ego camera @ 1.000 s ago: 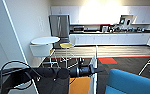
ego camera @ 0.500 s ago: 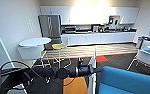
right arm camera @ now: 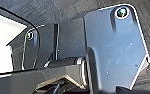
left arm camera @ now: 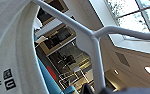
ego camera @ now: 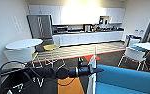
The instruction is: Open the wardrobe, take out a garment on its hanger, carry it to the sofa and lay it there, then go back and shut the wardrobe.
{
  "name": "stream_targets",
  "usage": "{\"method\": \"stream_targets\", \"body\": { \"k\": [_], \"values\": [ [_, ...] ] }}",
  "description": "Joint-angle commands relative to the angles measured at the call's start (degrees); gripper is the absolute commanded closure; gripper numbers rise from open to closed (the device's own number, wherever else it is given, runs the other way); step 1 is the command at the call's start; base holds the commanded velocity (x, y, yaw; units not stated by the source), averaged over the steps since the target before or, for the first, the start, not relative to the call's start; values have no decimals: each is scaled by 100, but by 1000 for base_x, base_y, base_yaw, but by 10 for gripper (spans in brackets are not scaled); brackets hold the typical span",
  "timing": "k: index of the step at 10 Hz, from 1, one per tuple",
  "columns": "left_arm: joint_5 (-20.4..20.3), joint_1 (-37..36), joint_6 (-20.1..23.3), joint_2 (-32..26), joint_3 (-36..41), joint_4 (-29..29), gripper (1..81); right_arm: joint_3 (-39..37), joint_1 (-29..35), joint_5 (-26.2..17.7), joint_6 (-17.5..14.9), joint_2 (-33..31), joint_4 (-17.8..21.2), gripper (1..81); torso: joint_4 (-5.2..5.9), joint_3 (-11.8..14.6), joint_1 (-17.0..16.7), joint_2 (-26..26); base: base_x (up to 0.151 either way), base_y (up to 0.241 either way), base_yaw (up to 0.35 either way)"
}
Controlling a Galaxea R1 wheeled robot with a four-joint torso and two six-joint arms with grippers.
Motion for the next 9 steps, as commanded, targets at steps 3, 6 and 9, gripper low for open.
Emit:
{"method": "stream_targets", "body": {
  "k": [3,6,9],
  "values": [
    [-94,-964,108,1,183,267,811,13,210,-285,-4,54,36,10,0,0,0,0,0,0,-242],
    [-94,-964,108,-7,236,276,811,4,210,-285,-4,63,36,10,0,0,0,0,0,0,-242],
    [-85,-964,108,-16,236,294,811,4,219,-285,-4,72,36,10,0,0,0,0,0,0,-242]
  ]
}}
